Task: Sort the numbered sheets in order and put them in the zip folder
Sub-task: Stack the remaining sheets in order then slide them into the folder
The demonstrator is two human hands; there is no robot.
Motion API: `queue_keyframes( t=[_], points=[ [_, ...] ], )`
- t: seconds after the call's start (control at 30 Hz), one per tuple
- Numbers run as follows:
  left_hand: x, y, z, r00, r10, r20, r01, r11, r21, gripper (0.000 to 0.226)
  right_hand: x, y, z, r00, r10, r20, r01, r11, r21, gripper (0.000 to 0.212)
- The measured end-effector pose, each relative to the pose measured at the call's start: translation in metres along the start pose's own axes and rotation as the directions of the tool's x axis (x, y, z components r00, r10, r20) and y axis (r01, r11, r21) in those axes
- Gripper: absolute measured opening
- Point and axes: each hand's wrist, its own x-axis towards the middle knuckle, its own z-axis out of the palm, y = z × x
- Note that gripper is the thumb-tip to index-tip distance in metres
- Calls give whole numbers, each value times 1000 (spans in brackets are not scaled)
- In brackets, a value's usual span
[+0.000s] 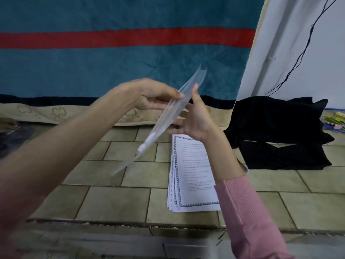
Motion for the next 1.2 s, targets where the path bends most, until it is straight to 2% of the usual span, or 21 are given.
queue_keyframes(
  t=[0.07, 0.13, 0.23, 0.3, 0.33, 0.4, 0.47, 0.5, 0.6, 0.67, 0.7, 0.73, 0.8, 0.83, 0.87, 0.93, 1.07, 1.13, 1.17, 1.2],
  points=[
    [0, -14, 11, 1000, -24, 19, 26, 990, -137, 3, -3, 3, 1, 992, -23, 126, 12, 996, 83, 83],
    [1, -33, 24, 1000, -17, 12, 19, 969, -244, 6, -8, 10, -2, 981, -51, 187, 23, 989, 147, 74],
    [4, -69, 42, 993, -5, -122, -29, 962, -272, 8, -3, 36, -14, 959, -5, 284, -50, 981, 186, 64],
    [15, -96, 51, 959, -1, -285, -55, 981, -187, 19, 8, 61, -24, 981, 29, 190, -61, 985, 163, 55],
    [23, -110, 53, 931, 19, -365, -47, 997, -68, 30, 15, 76, -29, 997, 38, 62, -44, 995, 95, 47],
    [39, -135, 59, 907, 52, -417, -16, 996, 88, 48, 28, 104, -44, 961, -42, -273, -22, 973, -229, 33],
    [53, -154, 69, 931, 40, -363, -27, 999, 40, 48, 35, 126, -63, 875, -164, -456, -92, 868, -489, 35],
    [61, -164, 75, 939, 42, -342, -36, 999, 24, 48, 35, 131, -70, 853, -188, -488, -138, 819, -557, 35],
    [74, -193, 95, 941, 84, -328, -85, 996, 10, 43, 28, 132, -80, 855, -244, -458, -210, 644, -736, 22],
    [77, -215, 99, 940, 59, -335, -85, 994, -65, 43, 24, 126, -92, 803, -301, -514, -238, 628, -741, 12],
    [79, -225, 99, 938, 59, -342, -98, 990, -97, 43, 20, 122, -101, 744, -326, -583, -301, 616, -728, 20],
    [80, -233, 98, 935, 71, -346, -116, 987, -112, 42, 14, 117, -111, 672, -306, -674, -425, 586, -690, 31],
    [85, -242, 95, 931, 91, -352, -150, 978, -142, 41, -1, 107, -134, 515, -232, -826, -655, 515, -553, 49],
    [88, -245, 95, 926, 98, -365, -166, 973, -158, 40, -8, 103, -143, 463, -176, -869, -710, 513, -483, 55],
    [89, -246, 95, 918, 106, -383, -181, 969, -166, 38, -13, 99, -148, 431, -122, -894, -719, 553, -422, 58],
    [94, -250, 97, 903, 111, -414, -203, 962, -183, 37, -15, 96, -151, 426, -51, -903, -672, 651, -354, 61],
    [100, -256, 96, 893, 130, -430, -234, 952, -198, 35, -14, 100, -147, 417, -73, -906, -640, 684, -350, 57],
    [100, -256, 97, 892, 125, -435, -242, 944, -224, 35, -16, 104, -144, 392, -235, -889, -649, 614, -449, 51],
    [100, -256, 97, 889, 122, -442, -247, 939, -238, 35, -17, 108, -144, 422, -356, -834, -656, 515, -552, 47],
    [100, -257, 97, 886, 121, -448, -252, 936, -245, 34, -16, 111, -146, 495, -435, -752, -654, 382, -653, 42]
  ],
)
